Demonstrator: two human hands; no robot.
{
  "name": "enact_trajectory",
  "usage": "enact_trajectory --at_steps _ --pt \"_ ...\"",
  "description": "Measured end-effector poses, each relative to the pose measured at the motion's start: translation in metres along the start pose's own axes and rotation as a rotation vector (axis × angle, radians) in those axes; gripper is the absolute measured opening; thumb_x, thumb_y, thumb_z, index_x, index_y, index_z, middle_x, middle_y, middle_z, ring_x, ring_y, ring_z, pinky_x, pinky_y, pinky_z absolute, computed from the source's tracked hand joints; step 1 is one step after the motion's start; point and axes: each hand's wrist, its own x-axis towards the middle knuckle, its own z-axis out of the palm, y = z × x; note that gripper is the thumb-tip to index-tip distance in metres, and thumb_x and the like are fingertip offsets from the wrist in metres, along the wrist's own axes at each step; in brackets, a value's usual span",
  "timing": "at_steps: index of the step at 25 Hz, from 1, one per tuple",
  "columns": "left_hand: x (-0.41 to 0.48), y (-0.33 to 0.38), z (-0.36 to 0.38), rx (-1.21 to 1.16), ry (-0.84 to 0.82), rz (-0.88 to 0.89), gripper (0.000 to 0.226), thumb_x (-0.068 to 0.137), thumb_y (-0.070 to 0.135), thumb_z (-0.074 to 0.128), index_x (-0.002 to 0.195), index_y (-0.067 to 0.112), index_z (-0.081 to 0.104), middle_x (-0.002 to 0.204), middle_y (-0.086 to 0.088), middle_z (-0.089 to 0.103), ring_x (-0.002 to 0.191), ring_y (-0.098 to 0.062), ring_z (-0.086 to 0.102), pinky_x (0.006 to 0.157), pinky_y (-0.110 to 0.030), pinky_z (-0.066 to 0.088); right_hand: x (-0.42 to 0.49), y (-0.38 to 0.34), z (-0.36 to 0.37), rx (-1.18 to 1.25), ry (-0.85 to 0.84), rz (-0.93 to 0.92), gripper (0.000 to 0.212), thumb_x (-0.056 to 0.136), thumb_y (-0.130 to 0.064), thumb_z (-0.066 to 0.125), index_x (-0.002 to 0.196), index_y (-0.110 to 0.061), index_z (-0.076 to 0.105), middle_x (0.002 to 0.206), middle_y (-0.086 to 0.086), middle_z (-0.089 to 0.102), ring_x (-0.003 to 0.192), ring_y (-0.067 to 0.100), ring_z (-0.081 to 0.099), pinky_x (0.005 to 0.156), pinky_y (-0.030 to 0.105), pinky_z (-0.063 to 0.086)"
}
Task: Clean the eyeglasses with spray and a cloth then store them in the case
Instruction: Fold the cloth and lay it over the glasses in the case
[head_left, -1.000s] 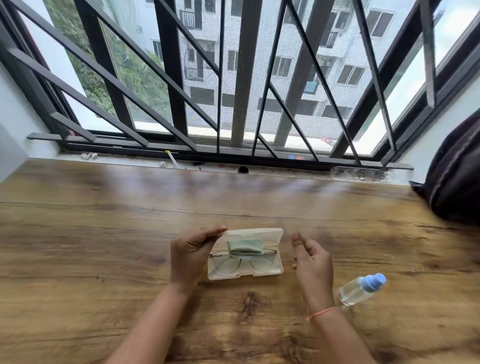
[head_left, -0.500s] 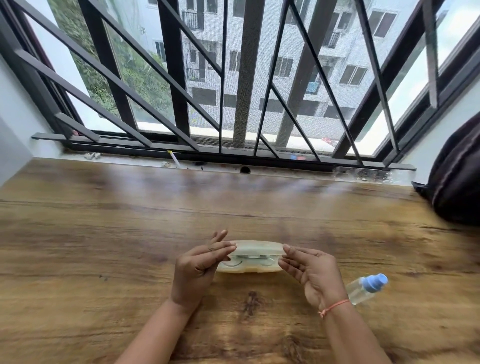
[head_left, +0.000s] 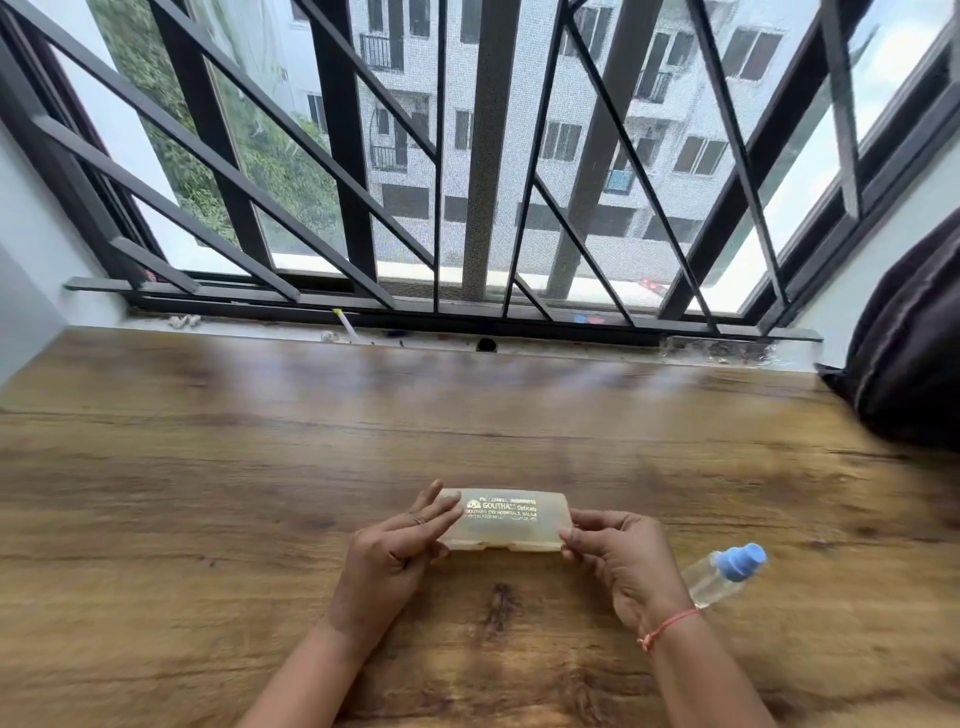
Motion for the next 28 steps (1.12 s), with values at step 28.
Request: enact_trajectory --at_steps 28 --pt "-0.024 0.028 -0.039 0.008 0.793 -0.742 0.033 0.077 0.005 0.070 0.109 0.004 0.067 0.108 -0.009 0.069 0.092 -0.009 0.060 0.061 -0.014 0.040 0.023 0.003 0.163 -0.442 -0.148 -0.379 0.019 0.077 -0.003 0.067 0.095 -0.003 0.072 0.085 0.013 0.072 0.081 0.019 0.066 0.079 0.031 0.052"
